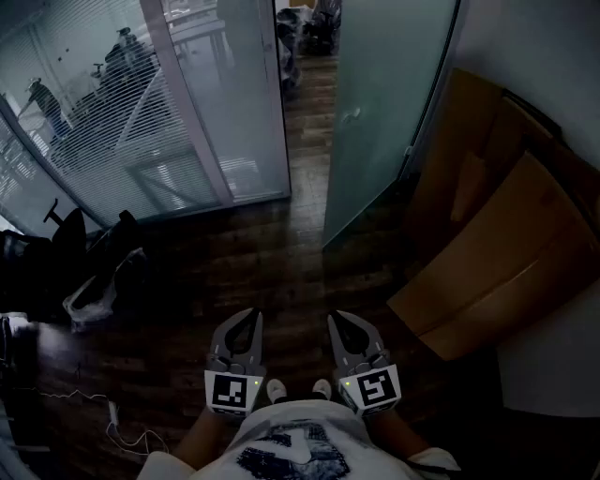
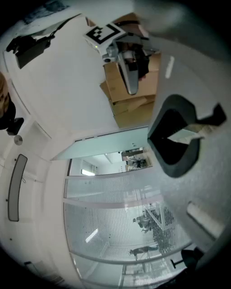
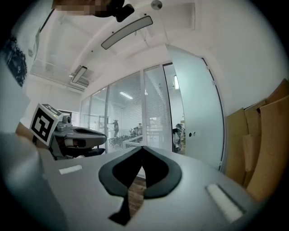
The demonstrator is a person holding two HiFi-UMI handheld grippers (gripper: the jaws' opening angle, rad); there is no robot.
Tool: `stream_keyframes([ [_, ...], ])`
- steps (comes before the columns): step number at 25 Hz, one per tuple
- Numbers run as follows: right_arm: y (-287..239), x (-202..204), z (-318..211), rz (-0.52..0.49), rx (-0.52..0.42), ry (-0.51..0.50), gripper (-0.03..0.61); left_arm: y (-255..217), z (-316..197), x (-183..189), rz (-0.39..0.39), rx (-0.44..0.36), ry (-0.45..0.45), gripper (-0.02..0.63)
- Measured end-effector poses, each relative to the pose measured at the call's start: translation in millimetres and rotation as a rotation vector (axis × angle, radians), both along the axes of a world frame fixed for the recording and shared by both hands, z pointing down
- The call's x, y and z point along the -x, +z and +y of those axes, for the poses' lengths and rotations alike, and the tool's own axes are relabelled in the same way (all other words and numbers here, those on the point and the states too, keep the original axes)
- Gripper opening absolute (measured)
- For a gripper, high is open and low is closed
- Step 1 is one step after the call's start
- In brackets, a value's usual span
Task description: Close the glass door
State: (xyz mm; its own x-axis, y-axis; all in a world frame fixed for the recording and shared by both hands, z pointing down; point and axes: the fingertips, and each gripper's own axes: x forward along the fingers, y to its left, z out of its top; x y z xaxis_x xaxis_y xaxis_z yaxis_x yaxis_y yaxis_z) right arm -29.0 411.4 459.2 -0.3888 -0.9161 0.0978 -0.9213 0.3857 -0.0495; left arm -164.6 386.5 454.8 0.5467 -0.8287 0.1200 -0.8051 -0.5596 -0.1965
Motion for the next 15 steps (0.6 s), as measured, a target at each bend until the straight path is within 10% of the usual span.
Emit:
stream_keyframes([
  [15,-0.2,-8.3,-3.7,-0.001,-0.017,-0.004,0.008,-4.9,-2.4,-10.3,0.033,0.039,-0.015,0.003],
])
